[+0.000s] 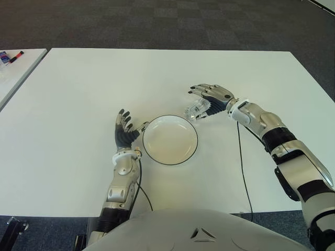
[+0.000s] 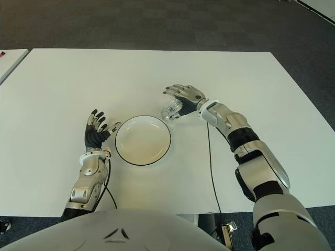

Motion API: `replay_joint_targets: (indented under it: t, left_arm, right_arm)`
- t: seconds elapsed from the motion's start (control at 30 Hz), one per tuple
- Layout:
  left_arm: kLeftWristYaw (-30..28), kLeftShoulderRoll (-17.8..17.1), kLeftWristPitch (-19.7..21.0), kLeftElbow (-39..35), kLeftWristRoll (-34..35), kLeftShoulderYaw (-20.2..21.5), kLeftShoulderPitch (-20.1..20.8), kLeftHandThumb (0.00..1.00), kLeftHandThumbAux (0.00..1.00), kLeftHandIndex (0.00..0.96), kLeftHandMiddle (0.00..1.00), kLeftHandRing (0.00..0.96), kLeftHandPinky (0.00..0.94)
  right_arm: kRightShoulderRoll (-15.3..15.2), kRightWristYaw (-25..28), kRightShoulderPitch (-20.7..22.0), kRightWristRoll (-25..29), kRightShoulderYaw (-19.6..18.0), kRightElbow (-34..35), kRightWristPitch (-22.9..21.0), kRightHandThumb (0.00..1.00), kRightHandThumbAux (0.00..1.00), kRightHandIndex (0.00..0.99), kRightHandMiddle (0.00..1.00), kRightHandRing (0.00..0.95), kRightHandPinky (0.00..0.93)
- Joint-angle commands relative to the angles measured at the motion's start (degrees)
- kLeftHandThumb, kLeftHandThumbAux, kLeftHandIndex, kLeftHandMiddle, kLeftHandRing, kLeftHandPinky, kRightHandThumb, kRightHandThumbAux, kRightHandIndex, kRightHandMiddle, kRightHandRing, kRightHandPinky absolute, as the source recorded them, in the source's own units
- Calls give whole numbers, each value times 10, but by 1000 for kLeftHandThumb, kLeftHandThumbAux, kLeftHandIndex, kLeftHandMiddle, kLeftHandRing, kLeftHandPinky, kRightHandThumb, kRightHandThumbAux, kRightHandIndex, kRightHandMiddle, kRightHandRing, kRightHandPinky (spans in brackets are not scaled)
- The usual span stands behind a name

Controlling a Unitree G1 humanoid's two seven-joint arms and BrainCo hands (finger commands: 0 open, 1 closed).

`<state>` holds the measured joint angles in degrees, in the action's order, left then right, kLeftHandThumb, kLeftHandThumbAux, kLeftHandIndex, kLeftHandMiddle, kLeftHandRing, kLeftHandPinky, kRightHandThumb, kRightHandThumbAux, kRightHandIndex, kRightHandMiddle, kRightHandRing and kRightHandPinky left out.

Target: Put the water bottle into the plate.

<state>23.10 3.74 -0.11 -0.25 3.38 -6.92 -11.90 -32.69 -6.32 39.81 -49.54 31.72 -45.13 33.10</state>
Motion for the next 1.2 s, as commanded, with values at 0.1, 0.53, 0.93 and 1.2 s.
replay_joint_targets:
  t: [0.1,0.53,0.93,1.2]
  left_arm:
    - [2,43,0,-5,-1,3,1,0,957,70,146,133,159]
    - [1,44,-2,-5,1,3,0,0,960,72,145,131,161]
    - [2,43,7,-9,-1,3,0,0,954,70,138,128,157]
    - [1,43,-1,-8,1,4,-1,0,957,73,145,135,168]
  right_arm:
    - [-1,-6,20,-19,20,-15,20,819,487,2,25,77,273]
    - [-3,-19,31,-34,32,-25,33,750,502,0,16,49,206]
    - [-7,-15,40,-35,42,-31,43,726,514,0,7,45,188]
    - [-9,9,43,-30,44,-27,43,737,516,0,12,66,210]
